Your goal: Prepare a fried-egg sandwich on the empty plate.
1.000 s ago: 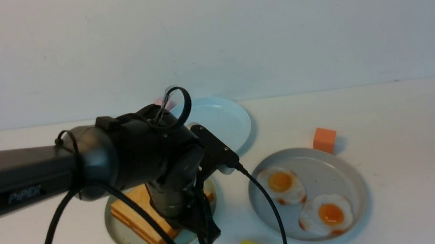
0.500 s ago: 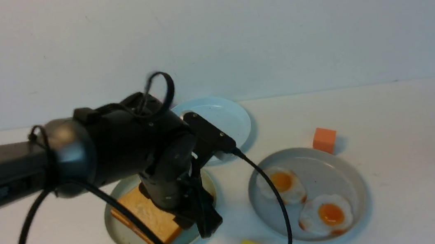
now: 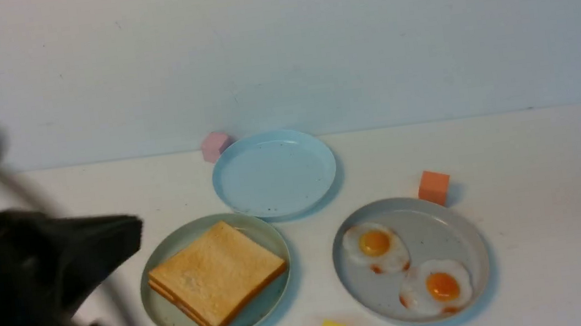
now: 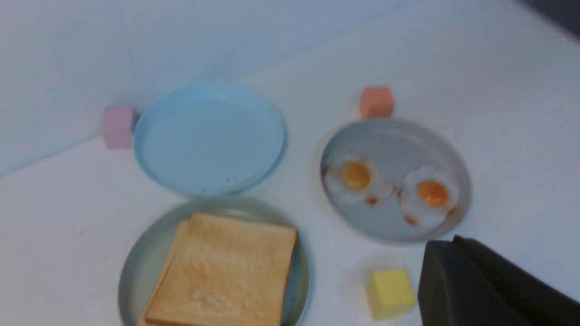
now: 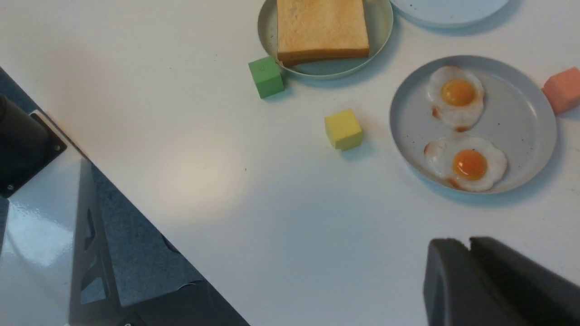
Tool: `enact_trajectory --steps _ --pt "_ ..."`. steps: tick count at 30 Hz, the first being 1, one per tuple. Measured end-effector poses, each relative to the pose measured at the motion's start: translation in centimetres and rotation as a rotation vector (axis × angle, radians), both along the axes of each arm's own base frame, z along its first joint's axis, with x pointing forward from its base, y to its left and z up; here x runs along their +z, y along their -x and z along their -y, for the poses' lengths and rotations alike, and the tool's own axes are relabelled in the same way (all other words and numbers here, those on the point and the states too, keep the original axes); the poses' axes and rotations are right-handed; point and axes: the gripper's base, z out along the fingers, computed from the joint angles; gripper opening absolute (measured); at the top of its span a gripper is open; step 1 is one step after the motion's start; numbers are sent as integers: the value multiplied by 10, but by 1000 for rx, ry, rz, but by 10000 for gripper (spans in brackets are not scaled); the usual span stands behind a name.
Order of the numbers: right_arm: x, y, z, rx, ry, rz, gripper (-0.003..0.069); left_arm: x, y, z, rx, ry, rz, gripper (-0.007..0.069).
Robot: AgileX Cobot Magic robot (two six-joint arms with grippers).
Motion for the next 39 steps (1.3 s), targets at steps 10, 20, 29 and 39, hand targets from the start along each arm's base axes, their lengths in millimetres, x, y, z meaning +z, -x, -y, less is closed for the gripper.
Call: enact_trajectory --steps 10,20,29,39 --pt "0 0 0 -41 -30 -37 92 -64 48 -37 1 204 160 -13" --pt "0 0 0 -42 -30 -39 102 -69 52 -40 1 216 172 -13" --pt "0 -2 2 -79 -36 -38 111 -69 52 -40 1 216 171 -13" --pt "-87 -23 36 -500 -104 190 -11 -69 52 -40 1 214 167 -13"
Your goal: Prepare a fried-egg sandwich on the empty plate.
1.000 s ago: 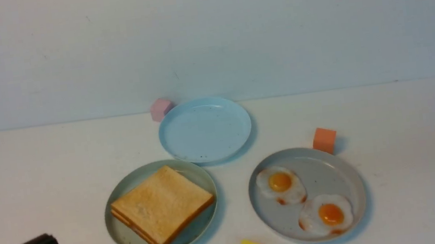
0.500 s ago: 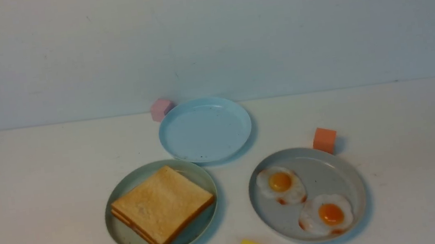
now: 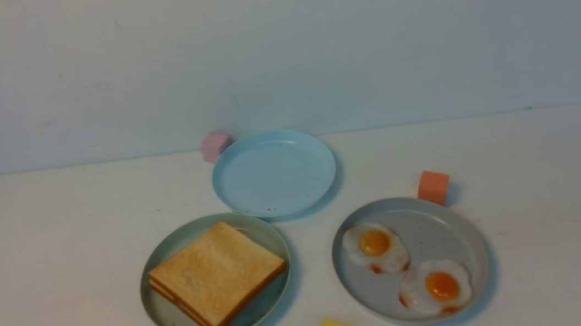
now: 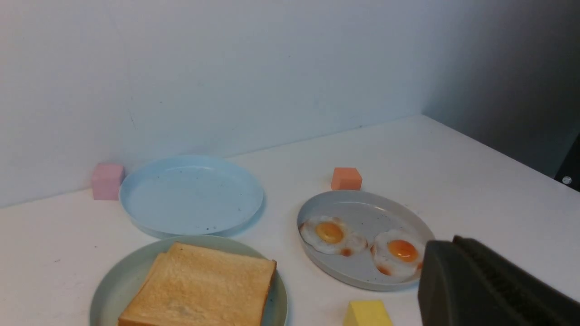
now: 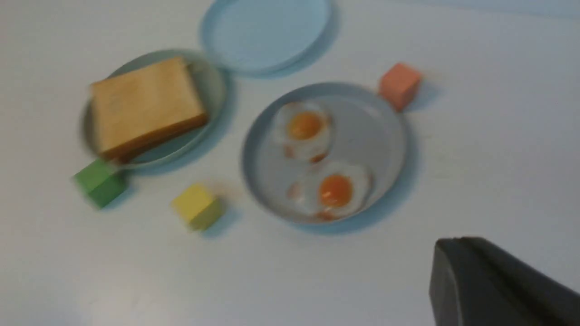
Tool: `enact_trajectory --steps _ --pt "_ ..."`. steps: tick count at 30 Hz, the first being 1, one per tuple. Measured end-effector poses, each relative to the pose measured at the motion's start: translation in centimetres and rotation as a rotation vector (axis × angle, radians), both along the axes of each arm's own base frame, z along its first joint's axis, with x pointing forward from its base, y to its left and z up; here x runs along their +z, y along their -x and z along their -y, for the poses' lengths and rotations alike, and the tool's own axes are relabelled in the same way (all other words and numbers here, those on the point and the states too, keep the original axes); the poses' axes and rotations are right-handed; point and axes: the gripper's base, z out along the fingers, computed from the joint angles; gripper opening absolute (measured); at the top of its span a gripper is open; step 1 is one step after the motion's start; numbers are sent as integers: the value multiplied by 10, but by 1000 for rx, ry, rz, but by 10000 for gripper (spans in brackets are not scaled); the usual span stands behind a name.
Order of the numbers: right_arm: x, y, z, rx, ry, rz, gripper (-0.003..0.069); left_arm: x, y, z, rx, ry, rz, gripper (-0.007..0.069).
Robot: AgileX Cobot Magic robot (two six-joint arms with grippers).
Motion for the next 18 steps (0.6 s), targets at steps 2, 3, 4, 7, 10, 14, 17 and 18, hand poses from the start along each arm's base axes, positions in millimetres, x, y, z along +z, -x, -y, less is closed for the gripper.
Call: enact_trajectory --steps 2,3,4,7,10,14,17,18 --pt "-34 2 7 -61 15 67 -11 0 0 0 0 0 0 -13" --pt "-47 4 10 -95 21 116 -11 0 0 0 0 0 0 -13" --pt "-56 4 10 -100 27 109 -11 0 0 0 0 0 0 -13" --pt "-110 13 19 -195 50 220 -11 0 0 0 0 0 0 -13" --pt "-145 18 21 -235 42 221 -11 0 0 0 0 0 0 -11" --pt "-165 21 23 -279 4 196 -11 0 0 0 0 0 0 -8" --pt "-165 21 23 -297 -2 195 -11 0 0 0 0 0 0 -5" --pt "-165 21 24 -303 -1 195 -11 0 0 0 0 0 0 -3"
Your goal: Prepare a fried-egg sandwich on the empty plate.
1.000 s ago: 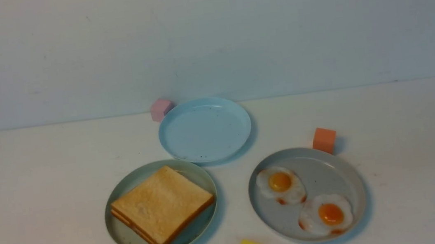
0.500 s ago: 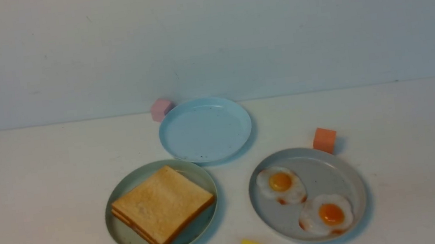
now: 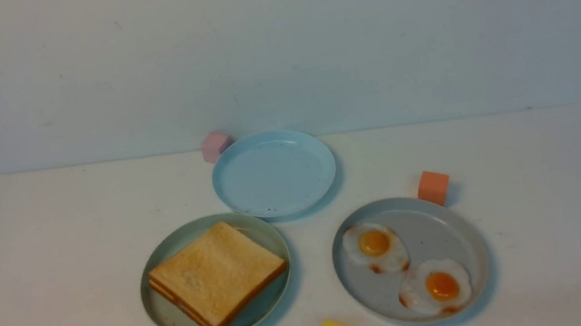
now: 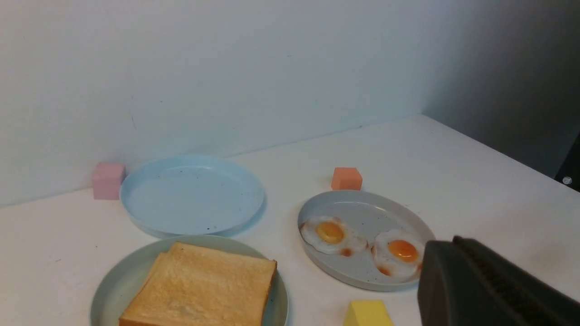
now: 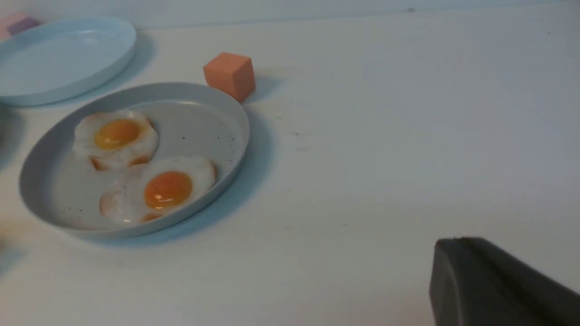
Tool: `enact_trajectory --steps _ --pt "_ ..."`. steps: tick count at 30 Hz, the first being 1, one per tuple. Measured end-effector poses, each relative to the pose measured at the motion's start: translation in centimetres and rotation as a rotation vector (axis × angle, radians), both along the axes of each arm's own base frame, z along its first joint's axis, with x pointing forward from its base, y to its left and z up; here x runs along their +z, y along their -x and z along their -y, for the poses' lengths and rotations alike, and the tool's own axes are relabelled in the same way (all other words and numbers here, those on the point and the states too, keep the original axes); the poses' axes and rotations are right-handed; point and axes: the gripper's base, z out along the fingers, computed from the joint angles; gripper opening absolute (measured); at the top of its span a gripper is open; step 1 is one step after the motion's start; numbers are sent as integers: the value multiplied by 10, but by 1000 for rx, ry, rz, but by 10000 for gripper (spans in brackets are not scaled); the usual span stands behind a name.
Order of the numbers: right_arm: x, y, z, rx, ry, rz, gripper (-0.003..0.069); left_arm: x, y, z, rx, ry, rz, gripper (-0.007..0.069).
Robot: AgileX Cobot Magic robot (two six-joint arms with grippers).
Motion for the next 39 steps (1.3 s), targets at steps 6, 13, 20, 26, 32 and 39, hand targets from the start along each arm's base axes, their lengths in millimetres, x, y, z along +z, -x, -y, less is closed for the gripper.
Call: enact_trajectory --steps 6,13,20,26,32,39 --pt "0 0 1 -9 6 0 -8 0 0 0 0 0 0 1" --pt "0 0 1 -9 6 0 -4 0 0 0 0 0 0 8" --pt "0 0 1 -9 6 0 -1 0 0 0 0 0 0 14" --pt "0 0 1 -9 6 0 4 -1 0 0 2 -10 6 15" --pt "0 0 1 -9 7 0 7 -4 -4 -13 188 -40 45 -13" --pt "0 0 1 -9 7 0 12 -52 0 -37 554 4 6 -13"
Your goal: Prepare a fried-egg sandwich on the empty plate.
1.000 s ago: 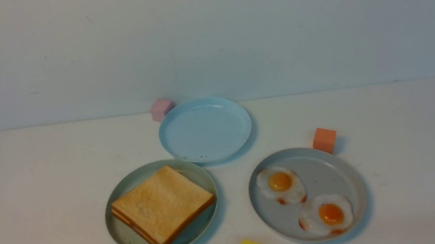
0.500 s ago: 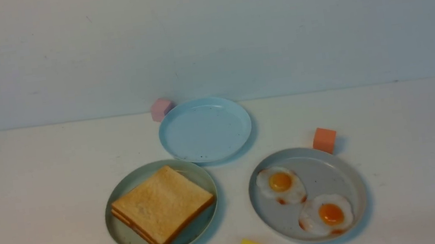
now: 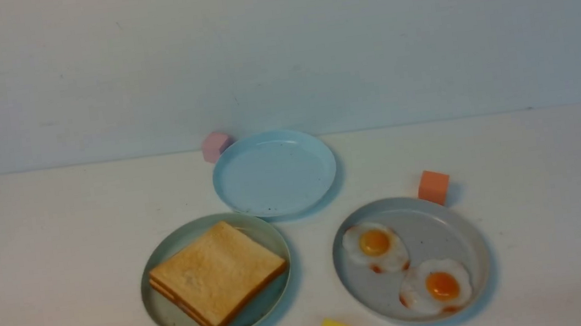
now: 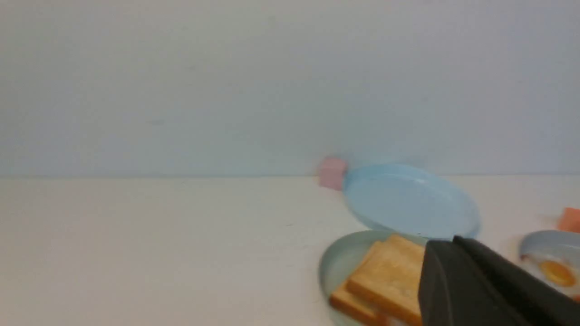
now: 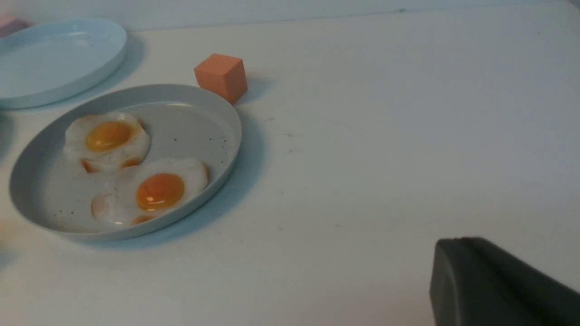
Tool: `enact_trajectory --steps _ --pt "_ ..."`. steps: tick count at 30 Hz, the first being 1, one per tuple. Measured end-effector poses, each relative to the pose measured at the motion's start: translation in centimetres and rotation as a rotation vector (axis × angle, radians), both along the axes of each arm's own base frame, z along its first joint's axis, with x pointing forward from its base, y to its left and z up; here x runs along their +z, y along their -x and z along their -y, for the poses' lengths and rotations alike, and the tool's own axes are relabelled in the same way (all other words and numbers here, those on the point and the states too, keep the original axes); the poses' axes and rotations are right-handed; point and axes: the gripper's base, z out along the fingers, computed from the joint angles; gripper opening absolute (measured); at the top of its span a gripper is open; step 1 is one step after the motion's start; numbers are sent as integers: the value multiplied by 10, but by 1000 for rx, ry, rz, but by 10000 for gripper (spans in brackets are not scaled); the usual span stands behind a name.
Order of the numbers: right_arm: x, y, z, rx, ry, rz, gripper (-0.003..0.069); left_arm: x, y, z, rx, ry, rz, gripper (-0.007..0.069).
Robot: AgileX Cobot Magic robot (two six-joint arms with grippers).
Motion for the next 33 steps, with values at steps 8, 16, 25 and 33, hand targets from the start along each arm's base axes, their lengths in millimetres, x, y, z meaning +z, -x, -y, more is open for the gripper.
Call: enact_trajectory --steps 8,16,25,33 --pt "0 0 0 -1 -2 1 14 -59 2 -3 90 75 -287 -13" --pt "0 0 0 -1 -2 1 22 -59 2 -3 90 75 -296 -13" --pt "0 0 0 -1 -2 1 31 -59 2 -3 90 75 -296 -13" --pt "0 0 0 -1 -2 1 36 -59 2 -3 90 75 -297 -13"
